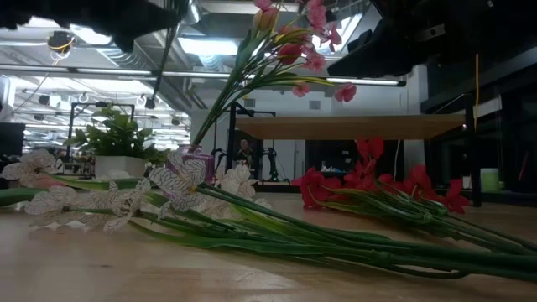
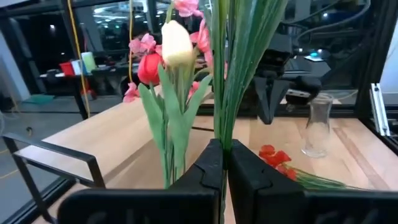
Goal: Pick and place flowers into a vace then onto a shelf
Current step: Put the orange flowers into the purple vase
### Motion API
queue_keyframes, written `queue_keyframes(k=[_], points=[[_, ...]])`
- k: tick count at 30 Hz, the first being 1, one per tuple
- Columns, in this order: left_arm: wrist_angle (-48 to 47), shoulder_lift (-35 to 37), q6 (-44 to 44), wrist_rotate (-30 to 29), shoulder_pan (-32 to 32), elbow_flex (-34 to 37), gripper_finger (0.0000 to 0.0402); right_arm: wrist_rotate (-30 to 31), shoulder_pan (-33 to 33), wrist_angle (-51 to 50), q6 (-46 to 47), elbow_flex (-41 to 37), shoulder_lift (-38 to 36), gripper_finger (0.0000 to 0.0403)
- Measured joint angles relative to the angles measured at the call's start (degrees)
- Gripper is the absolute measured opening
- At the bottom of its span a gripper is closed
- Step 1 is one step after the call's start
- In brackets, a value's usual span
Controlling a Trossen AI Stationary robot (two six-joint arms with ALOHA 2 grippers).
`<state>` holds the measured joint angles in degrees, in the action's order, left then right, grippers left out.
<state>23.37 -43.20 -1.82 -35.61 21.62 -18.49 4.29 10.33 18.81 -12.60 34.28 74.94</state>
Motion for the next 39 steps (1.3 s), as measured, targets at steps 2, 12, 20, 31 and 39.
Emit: queue_keyframes(k=[2,12,20,31,39], points=[[2.35,-0.57,0.00,2.15,-2.47,1.25,0.0003,0.00,0.00,0.35,-0.02,0.00,0.00,0.0005],[8.59,-5.42,-0.56,9.99,-11.31,1.84,0.0003,0.02,0.00,0.39,-0.07,0.00,0.00,0.0005],[14.36,-13.08,-1.29,9.85,-14.62,1.82,0.0003,0.03,0.00,0.41,-0.66,0.00,0.00,0.0005],[21.88,-20.87,-0.87,11.32,-15.04,1.82,0.0003,0.04,0.00,0.33,-1.00,0.00,0.00,0.0005],[21.91,-23.77,-0.47,8.28,-15.05,1.82,0.0003,0.03,0.00,0.29,-0.97,0.00,0.00,0.0005]])
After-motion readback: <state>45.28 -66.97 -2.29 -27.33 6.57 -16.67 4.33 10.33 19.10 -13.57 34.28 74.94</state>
